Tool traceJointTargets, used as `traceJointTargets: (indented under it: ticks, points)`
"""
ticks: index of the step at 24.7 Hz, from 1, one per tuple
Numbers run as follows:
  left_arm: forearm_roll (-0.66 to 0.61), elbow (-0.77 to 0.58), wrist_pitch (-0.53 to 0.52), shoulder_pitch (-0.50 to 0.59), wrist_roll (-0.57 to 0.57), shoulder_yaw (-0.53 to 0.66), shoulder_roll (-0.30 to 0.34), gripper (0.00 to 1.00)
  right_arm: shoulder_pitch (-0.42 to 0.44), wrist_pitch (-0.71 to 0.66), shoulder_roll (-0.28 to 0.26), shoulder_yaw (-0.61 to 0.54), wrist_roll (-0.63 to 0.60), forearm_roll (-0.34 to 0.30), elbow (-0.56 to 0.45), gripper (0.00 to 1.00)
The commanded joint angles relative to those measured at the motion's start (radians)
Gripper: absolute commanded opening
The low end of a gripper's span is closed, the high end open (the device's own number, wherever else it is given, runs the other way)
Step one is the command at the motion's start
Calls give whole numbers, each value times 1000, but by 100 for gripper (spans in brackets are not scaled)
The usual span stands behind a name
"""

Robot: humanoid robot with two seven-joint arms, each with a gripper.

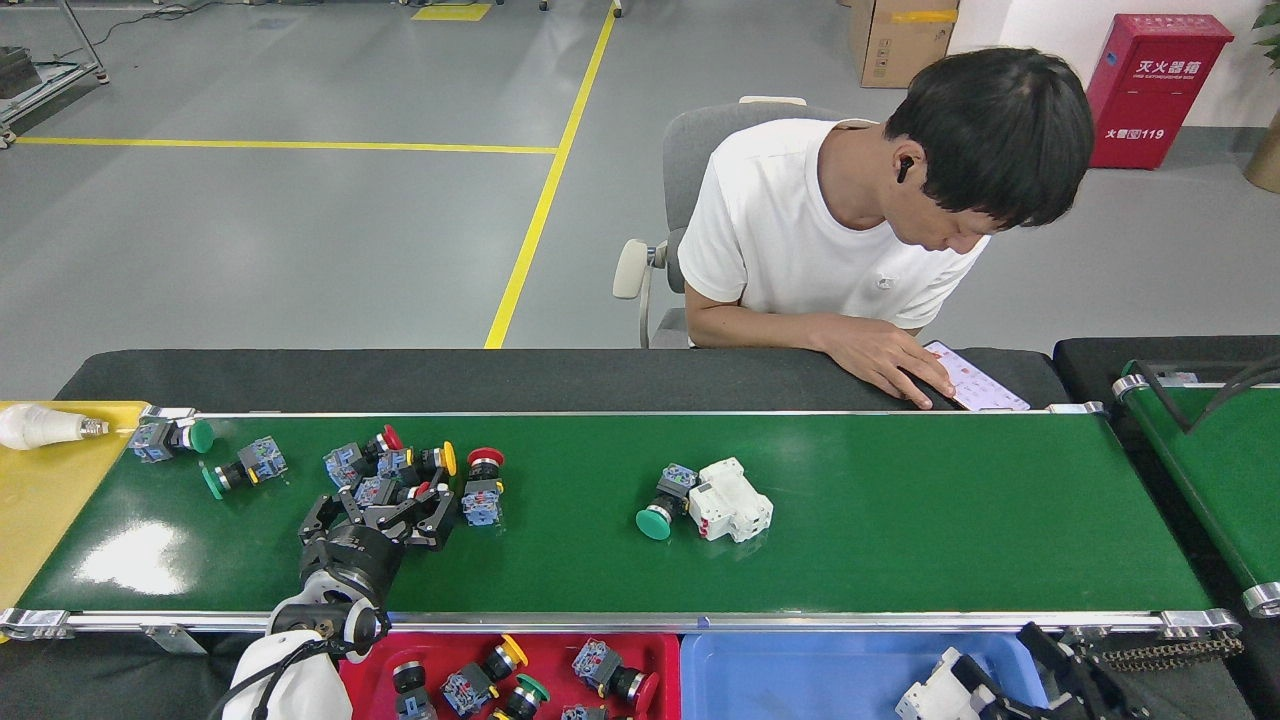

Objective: Pick switch part from conveyor to tray

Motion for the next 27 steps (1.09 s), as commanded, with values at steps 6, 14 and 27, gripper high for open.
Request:
traceJointTargets:
  ticks: [6, 14, 27]
  points:
    - [34, -44, -19, 20, 33, -6, 4, 13, -163, 155, 147, -1, 10, 252, -17, 100]
    - [81, -481, -78, 313, 33, -3, 3, 11, -171, 588, 176, 130, -232, 495, -20, 100]
    - [-37, -732, -168, 677, 65, -78, 6, 100, 70, 542, 98, 162, -458, 496, -107, 100]
